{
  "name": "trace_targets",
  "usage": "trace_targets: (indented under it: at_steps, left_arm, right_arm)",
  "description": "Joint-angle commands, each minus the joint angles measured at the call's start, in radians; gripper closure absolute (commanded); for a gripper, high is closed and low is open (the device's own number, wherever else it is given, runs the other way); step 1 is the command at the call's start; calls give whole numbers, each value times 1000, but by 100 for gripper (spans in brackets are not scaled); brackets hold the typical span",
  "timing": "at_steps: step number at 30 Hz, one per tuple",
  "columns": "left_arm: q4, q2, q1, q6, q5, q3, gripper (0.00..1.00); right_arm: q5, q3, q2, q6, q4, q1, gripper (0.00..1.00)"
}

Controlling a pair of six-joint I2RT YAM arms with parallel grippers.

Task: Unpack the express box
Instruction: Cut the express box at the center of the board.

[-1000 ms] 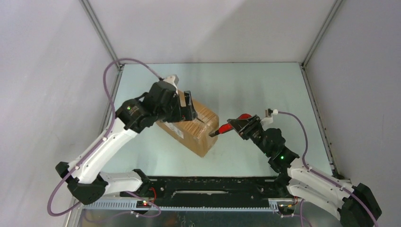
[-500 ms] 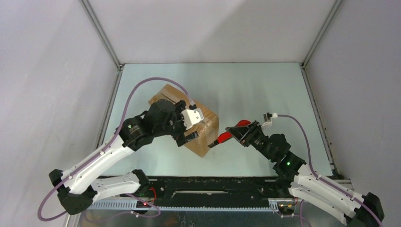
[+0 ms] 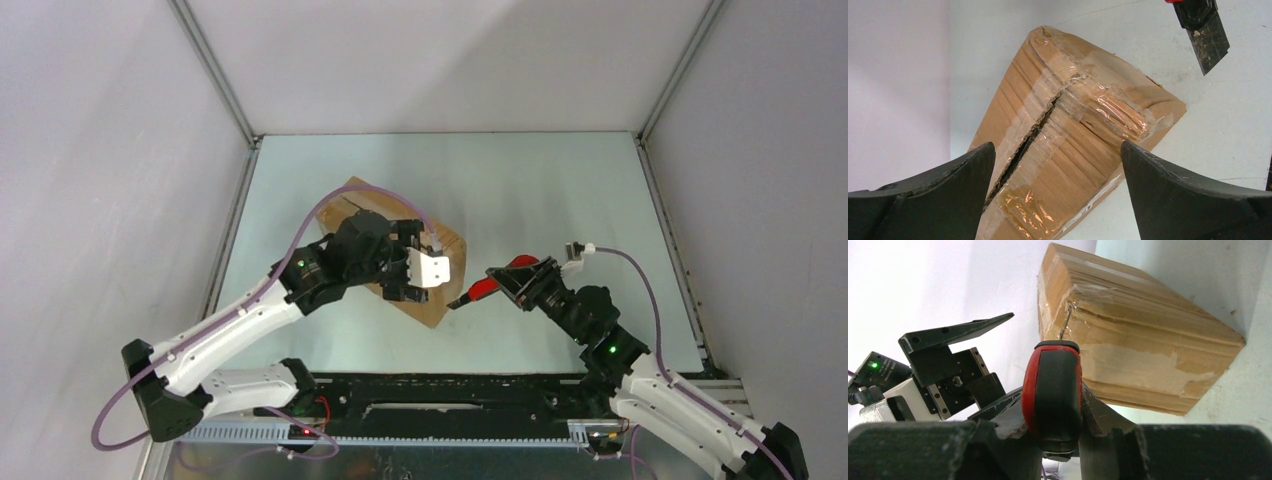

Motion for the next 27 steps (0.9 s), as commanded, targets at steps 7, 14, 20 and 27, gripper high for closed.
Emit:
trace_targets:
  at_steps: [7,14,20,27]
  left_arm:
    - [-153,8,-39,-95,92,118,3]
    - [-209,12,-91,-112,92,176,2]
    - [-235,68,-93,-54,21,157,1]
    - [-94,86,-87,32,-86,40,0]
  right_arm:
    - [-73,-28,21,45,146,-63,100]
    - [-91,-17,89,56,217,-71,100]
    - [-89,-9,111,62,236,-71,100]
    - [-82,-16,97,68,229,-72,100]
